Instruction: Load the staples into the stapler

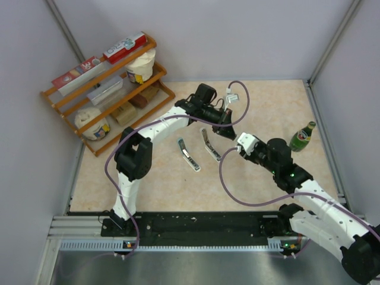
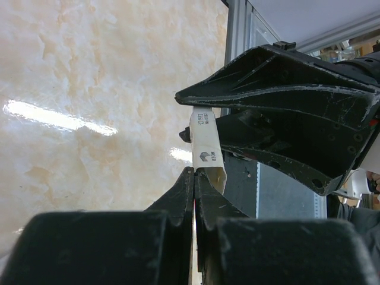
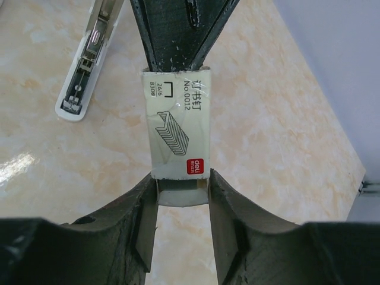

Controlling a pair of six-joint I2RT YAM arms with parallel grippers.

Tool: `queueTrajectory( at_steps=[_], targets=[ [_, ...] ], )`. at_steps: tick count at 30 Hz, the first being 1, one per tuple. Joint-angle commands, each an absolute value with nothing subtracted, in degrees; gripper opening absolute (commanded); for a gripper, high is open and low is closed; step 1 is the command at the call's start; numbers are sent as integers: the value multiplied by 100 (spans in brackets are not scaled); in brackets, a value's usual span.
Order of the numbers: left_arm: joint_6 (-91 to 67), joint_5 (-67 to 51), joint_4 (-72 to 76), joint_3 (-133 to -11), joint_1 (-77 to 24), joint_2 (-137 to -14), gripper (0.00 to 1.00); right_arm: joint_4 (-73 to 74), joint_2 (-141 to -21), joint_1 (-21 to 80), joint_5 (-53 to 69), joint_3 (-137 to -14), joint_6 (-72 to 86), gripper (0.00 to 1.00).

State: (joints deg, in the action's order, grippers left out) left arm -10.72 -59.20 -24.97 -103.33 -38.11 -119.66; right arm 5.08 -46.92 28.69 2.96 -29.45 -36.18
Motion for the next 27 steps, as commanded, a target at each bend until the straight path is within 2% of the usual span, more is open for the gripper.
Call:
queueTrajectory(
  at_steps=[1, 14, 27],
  targets=[
    [-1116, -6108, -2224, -10301, -3823, -11760, 0, 229, -4457, 2821, 404, -2857, -3744, 36],
    [-1160, -6126, -2224, -10362, -3797, -11821, 1, 272, -4377, 2812, 334, -2768, -3814, 28],
    [-1204, -6170, -2206, -10389, -3674, -11786, 1, 676, -4280, 2567, 474, -2848, -3771, 25]
  ],
)
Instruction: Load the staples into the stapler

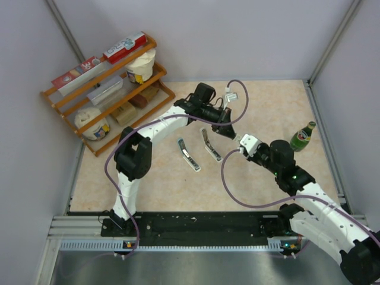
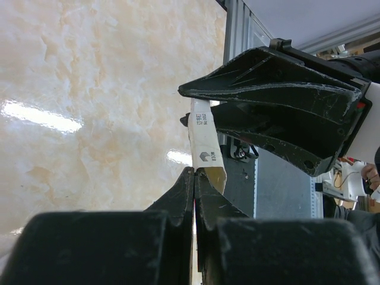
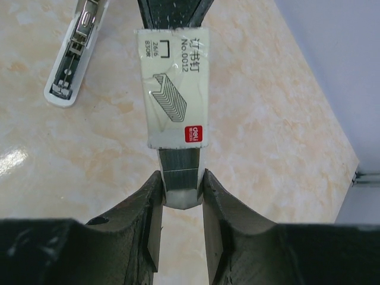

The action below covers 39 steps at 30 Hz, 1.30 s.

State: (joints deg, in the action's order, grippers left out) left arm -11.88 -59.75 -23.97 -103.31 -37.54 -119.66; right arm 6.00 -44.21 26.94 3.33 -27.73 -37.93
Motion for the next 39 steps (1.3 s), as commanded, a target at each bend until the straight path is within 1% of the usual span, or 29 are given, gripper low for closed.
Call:
queueTrajectory(
  at_steps=[1, 14, 21, 25, 28, 31, 32, 33, 34, 35, 36, 39],
  targets=[
    [-1204, -6187, -2206, -10406, -3674, -11777, 1, 712, -4272, 2558, 483, -2856, -3771, 25],
    [-1292, -6205, -2127, -10538, -3472, -11892, 1, 1081, -4228, 2523, 343, -2787, -3946, 24],
    [-1432, -6223, -1952, -10600, -3366, -12032, 2, 1344, -4175, 2031, 536, -2619, -4017, 24],
    [-1826, -6161, -1540, -10591, -3366, -12277, 2, 1441, -4078, 1934, 615, -2505, -4061, 24],
    [-2248, -6056, -1126, -10661, -3384, -12620, 7, 1512, -4017, 1934, 650, -2487, -3991, 24],
    [-2478, -5907, -1020, -10906, -3393, -12910, 8, 1547, -3946, 1942, 650, -2487, -3955, 25],
    [-2505, -5819, -1020, -11003, -3393, -12998, 11, 1547, -3929, 1942, 668, -2470, -3938, 25],
    [-2505, -5740, -1063, -11117, -3393, -13077, 18, 1547, -3929, 1942, 677, -2470, -3938, 24],
    [-2496, -5687, -1098, -11196, -3393, -13122, 30, 1538, -3937, 1942, 677, -2470, -3929, 24],
    [-2461, -5600, -1142, -11258, -3384, -13148, 46, 1555, -3955, 1942, 685, -2470, -3929, 24],
    [-2417, -5529, -1151, -11302, -3392, -13148, 54, 1556, -3964, 1942, 694, -2470, -3929, 25],
    [-2382, -5388, -1134, -11338, -3358, -13122, 73, 1564, -4025, 1942, 756, -2478, -3946, 24]
  ],
)
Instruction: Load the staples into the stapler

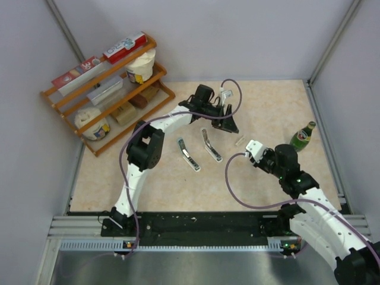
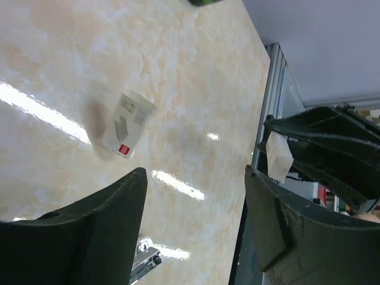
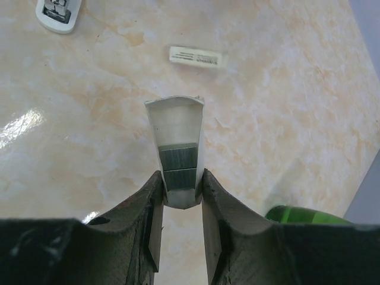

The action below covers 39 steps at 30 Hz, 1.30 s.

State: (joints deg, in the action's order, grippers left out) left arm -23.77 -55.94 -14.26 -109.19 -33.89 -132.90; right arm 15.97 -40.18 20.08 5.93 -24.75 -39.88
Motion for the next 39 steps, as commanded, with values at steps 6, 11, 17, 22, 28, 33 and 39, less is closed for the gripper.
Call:
queueTrajectory(
  at_steps=[6, 11, 17, 22, 28, 33, 39],
  targets=[
    [-2496, -5414, -1072, -11583, -3129, -12903, 97, 1635, -4262, 1942, 984, -2531, -4104, 25],
    [-2330, -5528, -1203, -11541, -2647, -12043, 98, 1766, -4692, 1934, 1239, -2706, -4324, 25],
    [-1452, -5537, -2081, -10848, -1593, -10699, 98, 1854, -5571, 1942, 1502, -2979, -4658, 26],
    [-766, -5608, -2582, -9434, -547, -9442, 98, 1925, -6318, 1986, 1582, -3287, -4904, 26],
    [-45, -5494, -3207, -7903, 429, -8254, 98, 2319, -7004, 2214, 1039, -3822, -5255, 29],
    [510, -5414, -3516, -7261, 720, -7753, 98, 2575, -7356, 2618, 484, -4042, -5660, 33],
    [439, -5493, -3419, -6856, 870, -7313, 98, 2566, -8059, 2953, 290, -4342, -5564, 34]
  ],
)
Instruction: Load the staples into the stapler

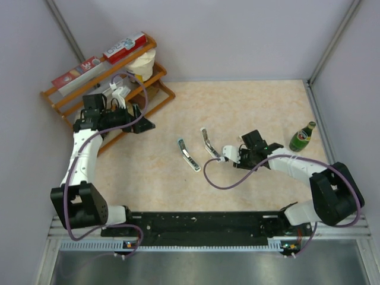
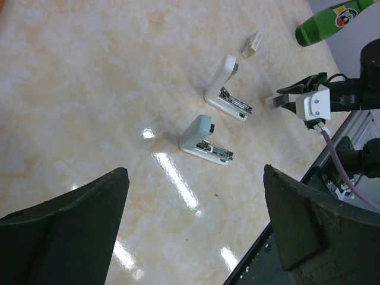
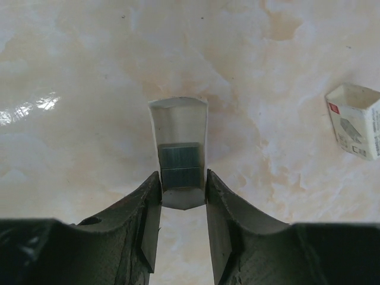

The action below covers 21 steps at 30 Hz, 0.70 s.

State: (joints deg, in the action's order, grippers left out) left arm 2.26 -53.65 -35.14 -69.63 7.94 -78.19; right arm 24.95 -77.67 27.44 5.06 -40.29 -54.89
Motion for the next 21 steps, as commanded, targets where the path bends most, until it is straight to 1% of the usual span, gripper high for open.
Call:
queueTrajectory(
  at_steps=[1, 5, 10, 18, 21],
  targets=[
    [448, -5467, -3419, -6803, 879, -7217, 98, 2549, -8112, 2997, 264, -4359, -5537, 36],
    [466, -5423, -3287, -6531, 984, -6926, 98, 2278, -8086, 3050, 18, -4263, -5476, 49],
    [439, -5616, -3199, -6346, 1265, -6733, 98, 1882, -7700, 3050, -342, -4008, -5458, 58],
    [492, -5792, -3269, -6205, 1459, -6566, 98, 985, -7479, 3015, -720, -3516, -5212, 59],
    [702, -5766, -3532, -6258, 1503, -6434, 98, 1072, -7261, 2980, -678, -3559, -5089, 58]
  ],
)
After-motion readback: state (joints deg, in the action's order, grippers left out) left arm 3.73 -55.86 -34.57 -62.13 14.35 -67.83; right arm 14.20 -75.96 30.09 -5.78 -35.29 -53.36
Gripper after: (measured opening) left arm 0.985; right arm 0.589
